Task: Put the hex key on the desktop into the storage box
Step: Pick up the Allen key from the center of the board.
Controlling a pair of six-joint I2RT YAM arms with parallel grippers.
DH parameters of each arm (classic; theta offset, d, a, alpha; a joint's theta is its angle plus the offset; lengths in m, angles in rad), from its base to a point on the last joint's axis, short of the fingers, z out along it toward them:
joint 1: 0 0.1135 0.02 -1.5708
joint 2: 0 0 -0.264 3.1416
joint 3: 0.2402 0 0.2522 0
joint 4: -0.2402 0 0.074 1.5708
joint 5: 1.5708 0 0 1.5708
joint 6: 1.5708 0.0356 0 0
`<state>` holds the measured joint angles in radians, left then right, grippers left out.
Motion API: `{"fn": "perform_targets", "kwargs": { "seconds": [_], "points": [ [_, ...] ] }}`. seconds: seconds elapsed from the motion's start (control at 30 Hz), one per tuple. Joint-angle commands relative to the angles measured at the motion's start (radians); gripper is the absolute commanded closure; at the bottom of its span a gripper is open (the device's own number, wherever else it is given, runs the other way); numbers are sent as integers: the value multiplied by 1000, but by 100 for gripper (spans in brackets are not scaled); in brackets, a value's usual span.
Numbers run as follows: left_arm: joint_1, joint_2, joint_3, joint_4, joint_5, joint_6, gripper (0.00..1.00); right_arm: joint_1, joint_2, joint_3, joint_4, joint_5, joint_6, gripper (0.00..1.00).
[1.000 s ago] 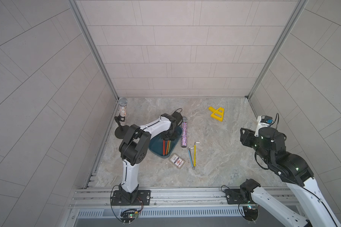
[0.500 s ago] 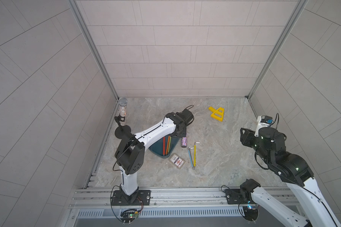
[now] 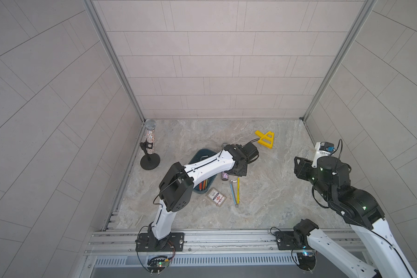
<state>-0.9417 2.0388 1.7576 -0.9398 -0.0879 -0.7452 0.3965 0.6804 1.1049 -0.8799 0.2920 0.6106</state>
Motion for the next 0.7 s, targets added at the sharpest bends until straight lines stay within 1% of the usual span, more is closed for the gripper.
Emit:
{"fn": "perform_targets", "kwargs": {
  "seconds": [0.0,0.2,0.4,0.67],
  "points": [
    [-14,25,24,-22,24,-30,73,2,-9,11,-8,9,5,46],
    [-28,54,-39,57,87,-72,78,2,-7,9,-1,8,8,46],
    [-31,83,-48,48,86,-70,78,2,-5,6,1,7,6,46],
    [-33,130,-53,27,112,-63,78,2,-2,3,9,2,8,46]
  ]
}}
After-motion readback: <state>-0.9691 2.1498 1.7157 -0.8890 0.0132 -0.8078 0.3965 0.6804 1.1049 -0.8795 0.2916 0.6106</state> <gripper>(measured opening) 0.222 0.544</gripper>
